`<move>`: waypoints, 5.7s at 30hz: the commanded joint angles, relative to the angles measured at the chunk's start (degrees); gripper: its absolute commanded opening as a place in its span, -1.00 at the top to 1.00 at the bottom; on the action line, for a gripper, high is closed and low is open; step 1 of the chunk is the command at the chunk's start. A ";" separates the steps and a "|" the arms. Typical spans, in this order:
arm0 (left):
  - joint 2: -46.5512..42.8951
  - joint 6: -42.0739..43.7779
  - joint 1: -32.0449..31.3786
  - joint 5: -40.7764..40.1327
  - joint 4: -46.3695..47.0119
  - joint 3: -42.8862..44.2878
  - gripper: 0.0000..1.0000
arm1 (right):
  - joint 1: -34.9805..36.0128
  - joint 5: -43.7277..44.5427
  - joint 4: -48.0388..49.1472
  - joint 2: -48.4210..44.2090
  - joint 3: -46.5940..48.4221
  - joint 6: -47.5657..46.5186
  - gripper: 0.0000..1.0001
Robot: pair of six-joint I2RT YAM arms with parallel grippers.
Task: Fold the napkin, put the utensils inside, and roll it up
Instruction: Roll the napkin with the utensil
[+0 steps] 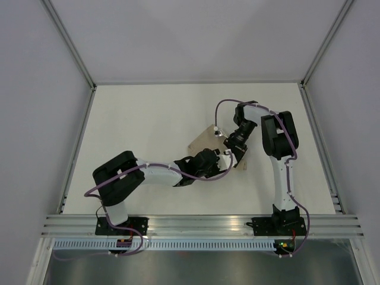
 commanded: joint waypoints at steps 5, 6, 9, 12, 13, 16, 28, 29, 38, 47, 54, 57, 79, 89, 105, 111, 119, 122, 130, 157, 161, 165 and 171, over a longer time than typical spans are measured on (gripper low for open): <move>5.22 8.97 -4.37 -3.97 4.33 3.77 -0.18 | -0.20 10.67 1.68 6.74 3.59 -3.69 0.53; 5.75 9.50 -4.64 -4.33 4.60 3.95 -0.19 | -0.11 10.67 1.59 6.92 3.86 -3.52 0.53; 7.24 10.56 -4.99 -4.15 5.21 4.74 -0.21 | -0.11 10.58 1.15 7.53 4.74 -3.16 0.53; 9.17 11.26 -5.25 -3.98 5.04 5.79 -0.38 | -0.11 10.41 0.80 7.97 5.53 -2.73 0.53; 9.70 11.35 -5.25 -3.98 5.04 6.14 -0.38 | -0.11 10.41 0.62 8.15 6.05 -2.72 0.53; 11.28 11.09 -5.25 -2.93 4.08 7.20 -0.35 | -0.11 10.06 0.36 8.50 6.23 -2.37 0.53; 15.33 7.49 -4.38 1.55 -4.53 10.63 0.77 | -0.11 4.61 0.36 5.95 4.21 -2.99 0.28; 15.33 6.87 -4.20 2.95 -5.06 10.63 0.88 | -0.11 3.47 0.45 4.91 3.95 -2.99 0.19; 13.93 2.30 -0.43 13.76 -11.47 10.63 0.95 | -2.57 -4.44 5.80 -7.92 0.96 0.16 -0.23; 15.33 -2.09 5.28 28.07 -18.59 13.79 0.95 | -11.35 -12.35 18.25 -19.78 -5.27 4.83 -0.23; 19.90 -4.91 11.09 43.12 -26.41 19.23 0.95 | -15.67 -8.41 40.32 -37.35 -27.63 6.94 -0.25; 22.97 -5.70 13.55 49.44 -29.93 22.13 0.95 | -14.88 -6.47 48.59 -47.02 -37.67 4.40 -0.34; 34.14 -5.79 19.97 67.30 -45.14 36.20 0.95 | 14.65 21.39 79.55 -66.12 -69.44 2.29 -0.45; 33.79 -4.29 20.32 67.30 -47.08 37.44 0.95 | 18.26 23.94 78.41 -63.84 -70.76 -0.09 -0.31; 21.23 -7.80 21.02 59.15 -38.85 36.30 0.20 | 18.96 30.01 64.80 -52.33 -61.19 6.66 0.59; 10.07 -14.57 22.95 46.23 -26.36 28.83 0.15 | 18.61 27.81 55.15 -48.46 -53.81 9.93 0.62; -7.85 -20.55 23.84 23.37 -3.71 10.65 0.05 | 14.83 18.50 35.47 -37.40 -38.35 8.18 0.63; -14.36 -23.01 23.66 20.03 2.64 3.88 0.04 | 11.76 15.33 28.26 -30.47 -31.75 6.25 0.63; -21.41 -16.62 16.29 12.91 10.75 -7.91 0.01 | 5.26 8.57 11.46 -10.09 -14.55 0.98 0.63; 3.72 16.53 -6.92 -3.72 9.61 1.22 -0.54 | 0.50 6.54 1.15 5.69 -2.56 -4.83 0.61; 7.59 17.68 -7.19 -2.49 8.12 3.07 -0.54 | 0.33 6.45 1.24 5.60 -2.29 -4.92 0.61; 9.62 18.12 -7.10 -1.78 7.15 4.47 -0.53 | 0.15 6.45 1.24 5.69 -2.12 -5.10 0.60; 12.87 16.10 -5.35 2.95 -1.80 9.22 -0.16 | 0.06 6.19 1.33 5.42 -1.94 -5.18 0.60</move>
